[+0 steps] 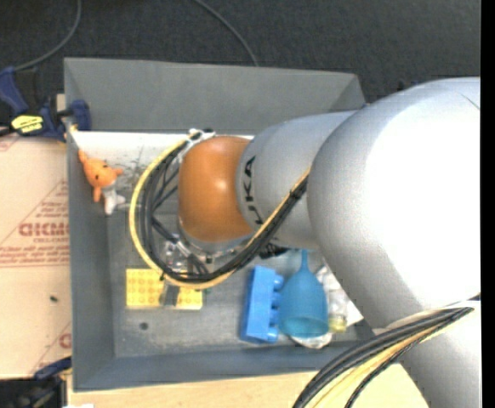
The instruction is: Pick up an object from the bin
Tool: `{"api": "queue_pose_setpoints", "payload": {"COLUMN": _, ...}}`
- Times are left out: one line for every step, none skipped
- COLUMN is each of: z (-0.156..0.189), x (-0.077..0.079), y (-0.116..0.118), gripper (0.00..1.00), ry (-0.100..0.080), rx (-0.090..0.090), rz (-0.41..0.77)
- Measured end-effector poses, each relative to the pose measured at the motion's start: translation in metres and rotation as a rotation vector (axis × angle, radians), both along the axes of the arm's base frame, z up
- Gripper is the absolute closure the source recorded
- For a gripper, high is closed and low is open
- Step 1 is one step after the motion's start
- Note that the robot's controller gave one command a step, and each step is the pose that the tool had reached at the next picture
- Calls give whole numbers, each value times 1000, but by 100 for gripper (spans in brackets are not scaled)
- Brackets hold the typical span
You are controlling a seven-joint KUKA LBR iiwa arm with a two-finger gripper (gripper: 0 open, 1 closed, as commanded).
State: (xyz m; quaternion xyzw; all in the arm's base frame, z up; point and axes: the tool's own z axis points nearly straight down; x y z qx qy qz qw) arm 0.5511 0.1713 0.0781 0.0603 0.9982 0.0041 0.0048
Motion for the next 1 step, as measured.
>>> {"api": "queue_pose_setpoints", "payload": {"z": -2, "x": -10, "y": -15, "gripper": 100, "ry": -16, "rx": 9, "rz": -34}}
